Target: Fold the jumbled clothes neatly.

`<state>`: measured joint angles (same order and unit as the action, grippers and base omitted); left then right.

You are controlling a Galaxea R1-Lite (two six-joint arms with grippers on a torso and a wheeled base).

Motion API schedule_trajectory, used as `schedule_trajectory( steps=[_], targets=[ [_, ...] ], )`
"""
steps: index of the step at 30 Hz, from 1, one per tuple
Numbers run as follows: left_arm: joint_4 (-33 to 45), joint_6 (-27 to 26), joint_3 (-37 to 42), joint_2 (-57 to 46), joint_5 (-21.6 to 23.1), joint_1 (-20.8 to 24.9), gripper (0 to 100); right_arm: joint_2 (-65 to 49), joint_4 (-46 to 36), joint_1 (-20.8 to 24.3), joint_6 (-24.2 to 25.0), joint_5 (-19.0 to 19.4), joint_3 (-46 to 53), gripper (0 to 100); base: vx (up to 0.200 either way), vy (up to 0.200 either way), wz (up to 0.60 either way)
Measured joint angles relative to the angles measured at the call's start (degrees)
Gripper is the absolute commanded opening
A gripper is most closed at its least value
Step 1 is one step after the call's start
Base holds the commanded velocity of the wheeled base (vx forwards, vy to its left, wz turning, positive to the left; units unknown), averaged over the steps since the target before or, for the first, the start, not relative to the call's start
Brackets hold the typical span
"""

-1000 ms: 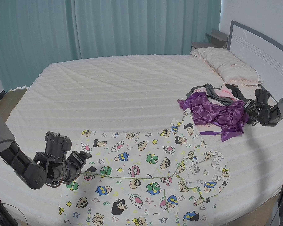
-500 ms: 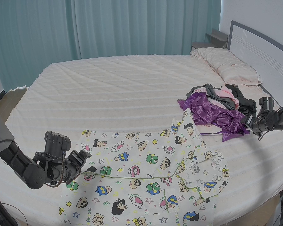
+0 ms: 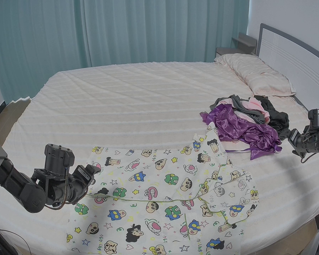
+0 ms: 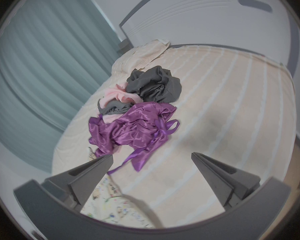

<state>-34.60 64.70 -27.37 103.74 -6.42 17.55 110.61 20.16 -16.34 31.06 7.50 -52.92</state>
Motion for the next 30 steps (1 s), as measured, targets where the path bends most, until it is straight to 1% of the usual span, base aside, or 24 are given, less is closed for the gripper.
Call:
schedule_trajectory(
  steps=[2,4,8,13,15,17,19,21,24,27,30],
  targets=[
    [0.0,0.0,-0.1,-0.4,0.0,0.0,100,-1.6,0.7,0.2,4.1,0.9,1.6,100,0.0,0.0,0.0],
    [0.0,-0.2,-0.3,-0.9,0.0,0.0,100,-3.3,1.1,0.4,6.6,2.1,3.8,100,0.0,0.0,0.0],
    [0.4,-2.0,-2.0,-1.8,0.5,-0.9,100,-6.8,1.6,0.7,7.8,4.0,9.9,100,0.0,0.0,0.0],
    [2.8,-7.2,-9.2,-1.5,4.2,-4.4,100,-11.1,2.3,2.5,8.5,5.4,17.2,100,0.0,0.0,0.0],
    [5.6,-10.2,-13.5,-0.6,6.4,-5.9,100,-12.7,3.1,3.4,8.9,5.6,19.5,100,0.0,0.0,0.0],
    [8.5,-14.6,-17.8,0.8,8.9,-7.4,100,-14.2,4.0,4.3,9.4,5.8,21.5,100,0.0,0.0,0.0],
    [12.3,-20.6,-22.2,3.0,12.0,-9.2,100,-15.8,4.8,5.3,9.8,5.9,23.5,100,0.0,0.0,0.0],
    [15.9,-24.8,-26.5,5.3,14.9,-10.8,100,-17.2,5.4,6.3,10.1,6.0,25.1,100,0.0,0.0,0.0],
    [20.4,-28.1,-33.0,9.6,18.2,-13.1,100,-19.0,6.1,7.8,10.4,6.1,27.0,100,0.0,0.0,0.0],
    [22.9,-31.2,-37.9,14.5,20.2,-15.0,100,-20.3,6.6,9.1,10.6,6.2,28.2,100,0.0,0.0,0.0],
    [23.9,-34.4,-41.4,19.2,21.3,-16.2,100,-21.1,6.9,10.3,10.7,6.4,29.1,100,0.0,0.0,0.0]
  ],
)
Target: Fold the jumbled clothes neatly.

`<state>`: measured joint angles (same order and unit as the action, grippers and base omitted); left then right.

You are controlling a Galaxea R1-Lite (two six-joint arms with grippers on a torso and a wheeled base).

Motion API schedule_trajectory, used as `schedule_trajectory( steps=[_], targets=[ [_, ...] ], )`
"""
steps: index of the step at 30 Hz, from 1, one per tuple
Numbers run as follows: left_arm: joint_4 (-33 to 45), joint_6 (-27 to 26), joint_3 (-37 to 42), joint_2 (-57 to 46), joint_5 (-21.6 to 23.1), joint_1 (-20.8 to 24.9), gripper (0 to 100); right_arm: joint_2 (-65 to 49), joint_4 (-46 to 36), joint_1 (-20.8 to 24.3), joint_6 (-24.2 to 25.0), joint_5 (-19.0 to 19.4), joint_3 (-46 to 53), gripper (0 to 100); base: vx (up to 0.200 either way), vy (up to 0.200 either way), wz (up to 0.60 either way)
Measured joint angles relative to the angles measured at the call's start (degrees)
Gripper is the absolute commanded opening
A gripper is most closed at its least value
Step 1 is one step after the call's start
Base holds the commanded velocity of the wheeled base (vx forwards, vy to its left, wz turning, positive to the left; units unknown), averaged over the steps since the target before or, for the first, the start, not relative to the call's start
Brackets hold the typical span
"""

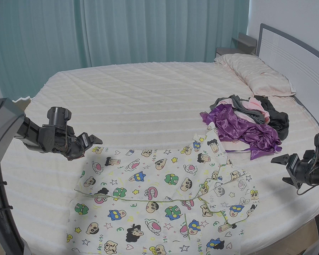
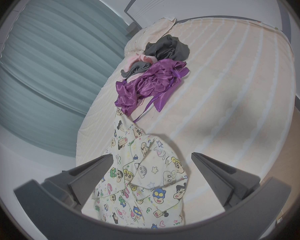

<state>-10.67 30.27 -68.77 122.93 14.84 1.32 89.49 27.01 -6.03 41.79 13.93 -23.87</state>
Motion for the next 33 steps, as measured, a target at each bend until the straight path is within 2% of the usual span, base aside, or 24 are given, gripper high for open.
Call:
schedule_trajectory(
  steps=[7,17,27,33],
  targets=[
    [0.2,-1.6,-6.8,7.9,1.1,-1.2,100,-0.6,0.2,1.3,0.2,1.3,1.4,100,0.0,0.0,0.0],
    [-0.9,-1.6,-13.8,13.3,0.5,-1.2,100,-0.7,0.3,1.5,0.2,2.2,2.0,100,0.0,0.0,0.0],
    [-8.4,-1.7,-15.5,16.9,-1.6,-0.9,100,-0.7,0.2,1.6,0.2,3.4,2.1,100,0.0,0.0,0.0],
    [-9.6,-1.8,-15.6,18.6,-2.7,-0.7,100,-0.6,0.2,2.3,0.2,3.5,2.1,100,0.0,0.0,0.0]
  ],
)
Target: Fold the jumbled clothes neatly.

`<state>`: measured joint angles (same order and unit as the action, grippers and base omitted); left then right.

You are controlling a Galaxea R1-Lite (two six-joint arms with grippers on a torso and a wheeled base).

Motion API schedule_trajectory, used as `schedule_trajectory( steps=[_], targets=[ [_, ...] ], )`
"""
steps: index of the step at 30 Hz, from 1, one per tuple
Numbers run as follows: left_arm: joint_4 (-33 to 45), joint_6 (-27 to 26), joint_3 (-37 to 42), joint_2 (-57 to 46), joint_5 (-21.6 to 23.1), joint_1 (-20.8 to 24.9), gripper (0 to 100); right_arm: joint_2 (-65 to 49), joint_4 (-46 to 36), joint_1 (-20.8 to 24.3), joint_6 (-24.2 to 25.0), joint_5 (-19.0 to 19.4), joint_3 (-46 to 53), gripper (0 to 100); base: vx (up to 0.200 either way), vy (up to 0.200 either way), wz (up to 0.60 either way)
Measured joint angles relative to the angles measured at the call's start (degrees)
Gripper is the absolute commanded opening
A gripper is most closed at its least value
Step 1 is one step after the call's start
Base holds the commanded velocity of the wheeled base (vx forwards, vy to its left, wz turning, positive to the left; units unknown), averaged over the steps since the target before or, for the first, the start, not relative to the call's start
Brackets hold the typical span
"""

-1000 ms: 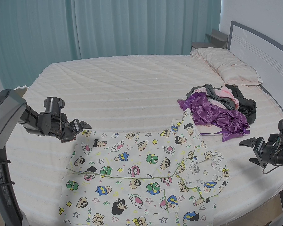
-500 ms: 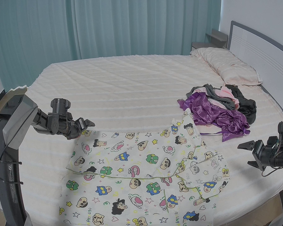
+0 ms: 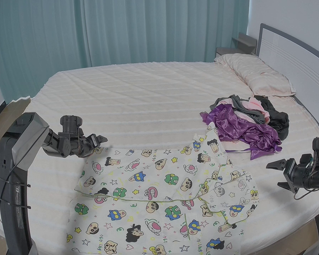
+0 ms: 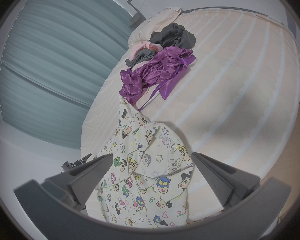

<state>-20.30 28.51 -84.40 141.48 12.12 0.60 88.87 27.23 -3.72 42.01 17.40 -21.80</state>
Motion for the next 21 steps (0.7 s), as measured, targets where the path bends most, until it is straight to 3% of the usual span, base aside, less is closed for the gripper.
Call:
schedule_trajectory(
  steps=[4,5,21],
  targets=[
    [0.0,0.0,-0.8,0.7,-0.1,0.2,100,0.1,0.0,0.3,0.0,0.0,0.0,100,0.0,0.0,0.0],
    [0.0,0.0,-1.1,0.9,-0.1,0.2,0,0.1,0.0,0.4,0.0,0.0,0.0,100,0.0,0.0,0.0],
    [0.5,0.1,-3.3,2.3,-2.3,-0.8,0,1.2,0.2,0.5,0.3,0.1,0.0,100,0.0,0.0,0.0]
  ],
)
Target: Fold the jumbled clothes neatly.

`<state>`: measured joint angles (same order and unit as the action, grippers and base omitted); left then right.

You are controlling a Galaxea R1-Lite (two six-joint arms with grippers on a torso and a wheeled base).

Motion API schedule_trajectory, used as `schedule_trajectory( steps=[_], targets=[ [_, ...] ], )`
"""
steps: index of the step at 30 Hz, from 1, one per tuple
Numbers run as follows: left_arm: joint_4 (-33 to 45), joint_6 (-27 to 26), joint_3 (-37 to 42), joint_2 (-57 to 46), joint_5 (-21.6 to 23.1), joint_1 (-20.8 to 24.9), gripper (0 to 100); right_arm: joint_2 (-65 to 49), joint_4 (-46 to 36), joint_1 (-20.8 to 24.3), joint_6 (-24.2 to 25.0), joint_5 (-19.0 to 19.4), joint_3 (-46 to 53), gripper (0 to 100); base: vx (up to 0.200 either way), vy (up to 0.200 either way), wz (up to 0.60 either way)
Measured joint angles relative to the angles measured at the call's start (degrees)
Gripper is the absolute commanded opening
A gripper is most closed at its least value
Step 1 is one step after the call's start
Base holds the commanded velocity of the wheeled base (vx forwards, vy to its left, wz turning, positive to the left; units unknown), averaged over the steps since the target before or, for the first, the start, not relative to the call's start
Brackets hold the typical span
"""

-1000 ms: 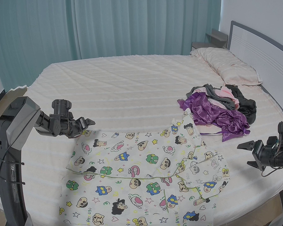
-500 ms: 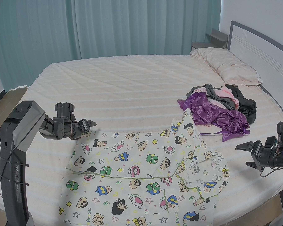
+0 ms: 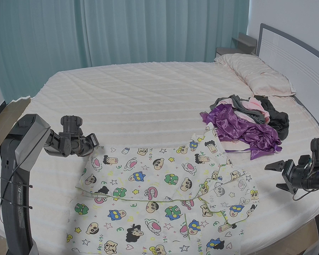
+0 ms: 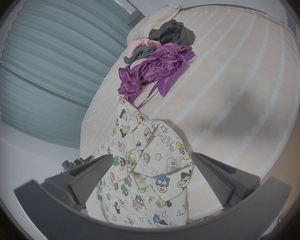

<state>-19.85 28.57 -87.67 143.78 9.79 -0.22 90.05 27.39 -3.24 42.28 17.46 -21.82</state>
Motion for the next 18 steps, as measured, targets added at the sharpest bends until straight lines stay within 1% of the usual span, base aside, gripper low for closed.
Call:
schedule_trajectory(
  steps=[18],
  targets=[
    [0.2,0.1,-1.4,0.2,-1.0,-3.0,0,0.4,0.0,0.0,0.0,-0.1,0.2,100,0.0,0.0,0.0]
  ],
)
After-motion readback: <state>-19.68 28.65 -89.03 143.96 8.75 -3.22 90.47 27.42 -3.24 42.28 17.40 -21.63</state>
